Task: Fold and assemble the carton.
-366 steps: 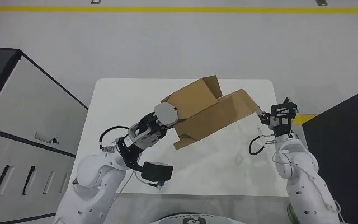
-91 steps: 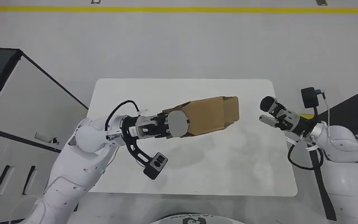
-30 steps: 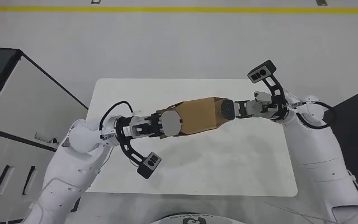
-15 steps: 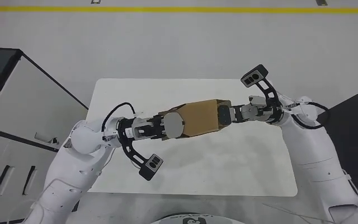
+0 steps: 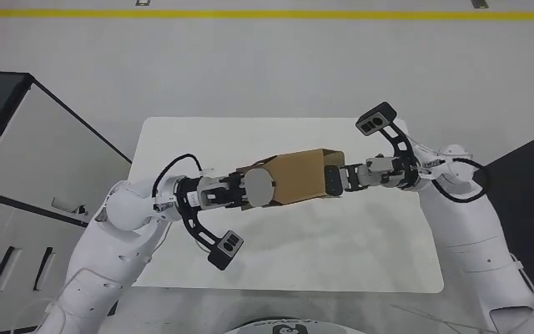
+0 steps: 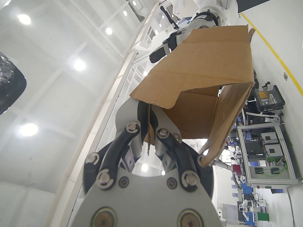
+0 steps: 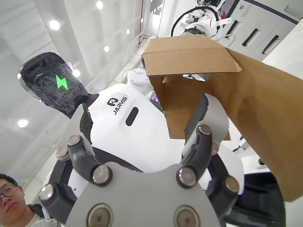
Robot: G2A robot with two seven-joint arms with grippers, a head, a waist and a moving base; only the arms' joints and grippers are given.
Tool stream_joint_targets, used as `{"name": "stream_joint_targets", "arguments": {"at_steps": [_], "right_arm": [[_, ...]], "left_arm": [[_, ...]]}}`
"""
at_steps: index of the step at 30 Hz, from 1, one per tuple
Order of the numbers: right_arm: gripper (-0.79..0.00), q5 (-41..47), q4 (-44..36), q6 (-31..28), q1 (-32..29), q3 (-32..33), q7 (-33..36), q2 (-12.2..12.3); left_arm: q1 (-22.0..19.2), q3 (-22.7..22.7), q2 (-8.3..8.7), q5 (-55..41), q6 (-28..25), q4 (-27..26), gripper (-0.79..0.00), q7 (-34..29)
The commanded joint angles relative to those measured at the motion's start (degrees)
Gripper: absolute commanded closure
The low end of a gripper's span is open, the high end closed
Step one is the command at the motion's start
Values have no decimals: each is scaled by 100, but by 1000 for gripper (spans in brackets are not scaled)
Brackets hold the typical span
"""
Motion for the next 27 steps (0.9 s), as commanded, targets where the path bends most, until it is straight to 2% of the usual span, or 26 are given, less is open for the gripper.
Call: {"name": "stream_joint_targets", "arguments": {"at_steps": [1, 6, 7, 9, 11, 17, 20, 27], "right_arm": [[-785, -129, -17, -74, 33, -4, 16, -2], [-785, -367, -88, -411, 122, 1, 48, -18], [-760, -368, -98, -473, 131, -2, 34, -24], [-656, -394, -122, -589, 152, -18, 26, -36], [-597, -380, -137, -669, 169, -42, 4, -50], [-542, -571, -145, -702, 261, -144, 3, -74], [-453, -602, -155, -752, 292, -204, -15, -92], [-369, -684, -161, -859, 364, -290, -74, -126]], "left_arm": [[0, 6, 0, -6, -8, -5, 0, 4], [8, 17, 4, -33, -47, -6, 0, 42], [13, 21, 5, -40, -67, -5, 0, 52], [19, 19, 8, -49, -86, -4, 0, 62], [24, 20, 10, -53, -97, -2, 0, 80], [42, 5, 12, -27, -86, 3, 0, 14], [44, 9, 11, -28, -95, 14, 0, -20], [29, 41, 10, -28, -139, 43, 0, -31]]}}
